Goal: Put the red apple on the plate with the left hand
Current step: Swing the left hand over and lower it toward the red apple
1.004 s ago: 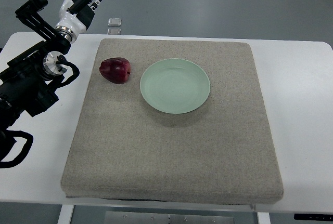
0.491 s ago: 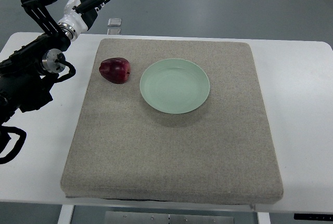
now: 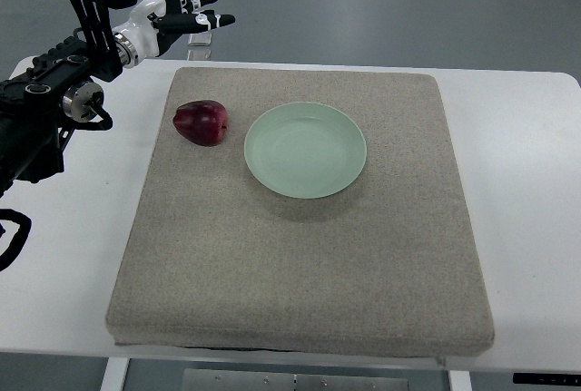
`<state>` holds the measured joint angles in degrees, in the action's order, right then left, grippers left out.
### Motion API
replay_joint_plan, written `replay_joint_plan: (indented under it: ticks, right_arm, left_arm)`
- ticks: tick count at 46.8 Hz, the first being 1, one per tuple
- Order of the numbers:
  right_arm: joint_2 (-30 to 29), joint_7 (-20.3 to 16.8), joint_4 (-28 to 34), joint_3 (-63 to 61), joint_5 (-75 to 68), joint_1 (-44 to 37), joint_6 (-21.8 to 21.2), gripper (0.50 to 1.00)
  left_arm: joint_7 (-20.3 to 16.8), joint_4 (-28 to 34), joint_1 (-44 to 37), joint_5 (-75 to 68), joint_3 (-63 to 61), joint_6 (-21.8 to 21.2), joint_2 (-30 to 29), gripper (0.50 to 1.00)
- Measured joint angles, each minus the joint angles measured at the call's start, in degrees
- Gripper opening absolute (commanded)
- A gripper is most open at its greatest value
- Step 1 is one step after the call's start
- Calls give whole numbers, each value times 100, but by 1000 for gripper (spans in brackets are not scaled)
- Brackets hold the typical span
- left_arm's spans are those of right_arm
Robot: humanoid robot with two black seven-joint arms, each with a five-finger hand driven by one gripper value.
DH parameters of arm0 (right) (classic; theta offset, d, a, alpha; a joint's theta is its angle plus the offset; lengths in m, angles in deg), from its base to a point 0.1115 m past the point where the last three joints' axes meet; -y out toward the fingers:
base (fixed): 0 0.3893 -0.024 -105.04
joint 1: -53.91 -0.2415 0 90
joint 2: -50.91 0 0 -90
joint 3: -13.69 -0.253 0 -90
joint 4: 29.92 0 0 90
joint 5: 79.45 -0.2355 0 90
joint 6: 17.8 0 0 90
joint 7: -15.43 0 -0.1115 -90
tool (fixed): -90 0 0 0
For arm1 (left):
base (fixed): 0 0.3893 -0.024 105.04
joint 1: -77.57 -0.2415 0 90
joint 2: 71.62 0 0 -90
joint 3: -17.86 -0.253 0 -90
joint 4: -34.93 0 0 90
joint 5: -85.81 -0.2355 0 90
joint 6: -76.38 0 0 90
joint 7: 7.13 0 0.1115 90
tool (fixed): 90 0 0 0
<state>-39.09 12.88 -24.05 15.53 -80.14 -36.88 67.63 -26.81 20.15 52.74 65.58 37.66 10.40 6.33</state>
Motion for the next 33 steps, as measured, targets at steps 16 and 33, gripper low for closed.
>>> replay_joint_plan:
  ticks: [16,33]
  right_arm:
    - [0,0,2,0,-1,0,0,930]
    - [0,1,1,0,0,-2,0,930]
  left_arm:
    - [-12,-18,663,-1386,-732,1088,-498,992]
    - [-17,-1287,1070,-2999,-1034,1101,-1169,990]
